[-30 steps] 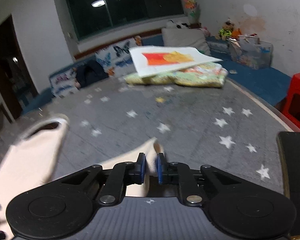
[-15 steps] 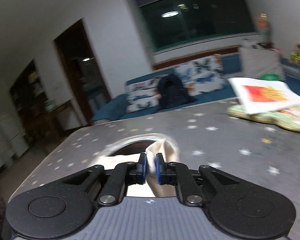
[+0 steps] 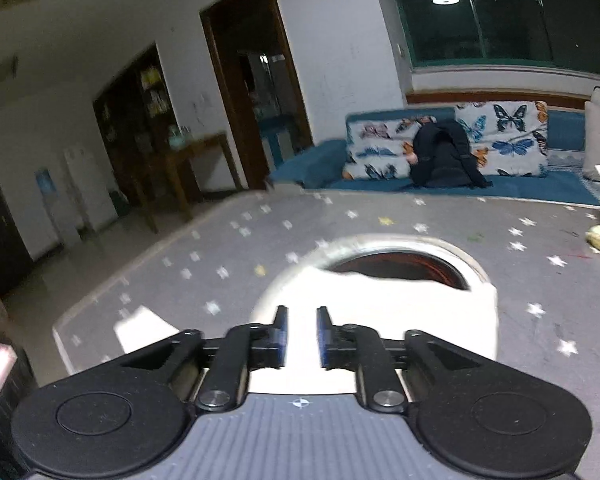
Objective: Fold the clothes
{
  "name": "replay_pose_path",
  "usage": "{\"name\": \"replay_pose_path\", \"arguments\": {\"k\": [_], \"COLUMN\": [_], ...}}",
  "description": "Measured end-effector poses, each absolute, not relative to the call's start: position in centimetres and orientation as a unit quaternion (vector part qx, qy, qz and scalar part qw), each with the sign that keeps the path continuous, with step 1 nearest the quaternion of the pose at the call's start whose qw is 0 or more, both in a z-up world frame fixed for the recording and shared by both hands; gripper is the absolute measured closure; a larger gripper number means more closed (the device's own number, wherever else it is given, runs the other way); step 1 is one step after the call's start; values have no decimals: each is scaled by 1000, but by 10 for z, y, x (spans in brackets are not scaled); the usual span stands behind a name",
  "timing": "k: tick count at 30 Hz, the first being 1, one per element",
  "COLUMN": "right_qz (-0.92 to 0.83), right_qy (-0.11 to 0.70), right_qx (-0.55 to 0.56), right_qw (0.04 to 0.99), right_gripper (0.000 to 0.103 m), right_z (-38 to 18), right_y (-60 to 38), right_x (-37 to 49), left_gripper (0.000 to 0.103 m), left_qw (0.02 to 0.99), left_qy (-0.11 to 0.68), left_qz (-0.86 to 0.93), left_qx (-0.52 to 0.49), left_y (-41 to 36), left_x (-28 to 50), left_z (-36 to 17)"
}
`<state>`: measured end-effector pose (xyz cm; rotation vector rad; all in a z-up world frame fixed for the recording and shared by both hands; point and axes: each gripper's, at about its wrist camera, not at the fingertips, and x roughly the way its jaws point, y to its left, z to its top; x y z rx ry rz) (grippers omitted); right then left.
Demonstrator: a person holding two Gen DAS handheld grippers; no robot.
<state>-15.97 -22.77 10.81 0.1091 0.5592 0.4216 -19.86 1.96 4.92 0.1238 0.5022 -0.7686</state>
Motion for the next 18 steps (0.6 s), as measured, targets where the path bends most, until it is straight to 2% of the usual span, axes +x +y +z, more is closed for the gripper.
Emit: {"name": "replay_pose_path", "arguments": {"k": [1, 4, 8, 12, 15, 17, 18], "right_qz": [195, 152, 102, 59, 37, 34, 35], "right_qy": [281, 293, 304, 309, 313, 315, 314], "right_qx": [43, 10, -10, -17, -41, -54, -57], "right_qw": [939, 944, 947, 949, 948, 947, 947], "right_gripper": [65, 56, 51, 34, 28, 25, 22], "right_z": [103, 92, 76, 65, 54, 49, 47], "right_y": [-232, -248, -275, -302, -309, -309, -309], "right_x": [-163, -177, -193, -213, -229, -239, -242], "left_gripper": [37, 47, 47, 46, 48, 64, 67], "left_qw": [893, 884, 876, 870, 867, 863, 862], "left_qy": [241, 241, 251, 270, 300, 317, 321], "left_qz": [-375, -394, -401, -397, -383, -379, -379], "left_qx": [61, 75, 99, 108, 110, 104, 103], "left_y": [15, -11, -46, -68, -79, -80, -81], "left_x": [-197, -189, -176, -161, -149, -143, -142], "left_z": [51, 53, 48, 39, 29, 23, 21]}}
